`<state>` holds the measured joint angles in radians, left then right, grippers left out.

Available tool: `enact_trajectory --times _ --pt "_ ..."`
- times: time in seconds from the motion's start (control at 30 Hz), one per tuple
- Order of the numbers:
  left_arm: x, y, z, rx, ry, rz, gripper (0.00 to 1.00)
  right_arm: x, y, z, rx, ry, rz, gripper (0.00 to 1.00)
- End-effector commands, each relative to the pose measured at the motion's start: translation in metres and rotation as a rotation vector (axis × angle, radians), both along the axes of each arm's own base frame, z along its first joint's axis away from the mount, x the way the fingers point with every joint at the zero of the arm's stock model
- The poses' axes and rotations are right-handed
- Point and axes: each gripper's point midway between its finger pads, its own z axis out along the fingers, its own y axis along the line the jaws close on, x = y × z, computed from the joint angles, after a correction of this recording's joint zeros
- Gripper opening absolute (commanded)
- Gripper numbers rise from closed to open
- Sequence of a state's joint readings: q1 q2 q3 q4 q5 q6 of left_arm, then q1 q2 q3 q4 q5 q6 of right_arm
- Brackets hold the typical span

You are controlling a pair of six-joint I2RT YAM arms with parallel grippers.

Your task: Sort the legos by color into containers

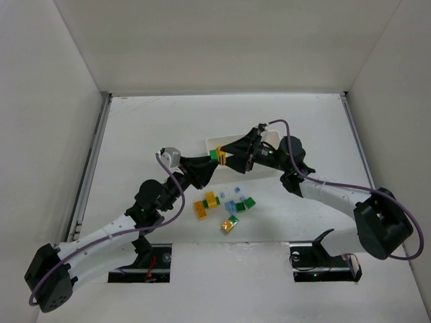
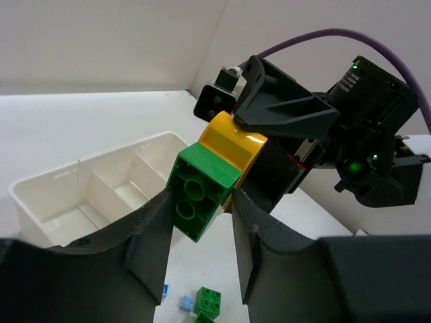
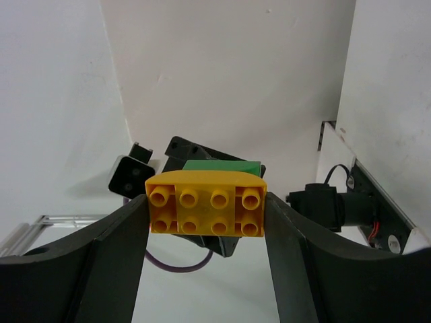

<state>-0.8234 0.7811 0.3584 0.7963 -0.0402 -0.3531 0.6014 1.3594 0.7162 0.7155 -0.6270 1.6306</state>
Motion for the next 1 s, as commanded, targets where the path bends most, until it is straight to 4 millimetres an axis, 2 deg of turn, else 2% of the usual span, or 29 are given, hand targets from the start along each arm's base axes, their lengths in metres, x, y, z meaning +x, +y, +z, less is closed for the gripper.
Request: enact_trajectory --times 0.0,0.2,0.47,0.7,0.97 --pt "-0.01 -0.004 0.045 -0.064 -0.104 -0.047 0.29 -0.015 -0.001 0.01 0.05 -0.043 0.071 0.46" --pt "-0.026 -0.011 0.049 -0.064 -0.109 -0.114 0.16 -0.016 -0.003 0.008 0.047 -0.041 0.083 0.45" --pt "-0.051 -0.005 0.063 -0.087 -0.136 -0.16 0.12 -0.011 -0.01 0.016 0.072 -0.068 0.062 0.45" --pt "-0.046 0.006 0.043 -0.057 -0.102 -0.113 0.12 -0.003 -0.021 0.012 0.069 -0.069 0.033 0.45" --pt "-0.042 0.012 0.04 -0.052 -0.102 -0.084 0.11 0.003 -0.033 0.012 0.064 -0.083 0.015 0.45"
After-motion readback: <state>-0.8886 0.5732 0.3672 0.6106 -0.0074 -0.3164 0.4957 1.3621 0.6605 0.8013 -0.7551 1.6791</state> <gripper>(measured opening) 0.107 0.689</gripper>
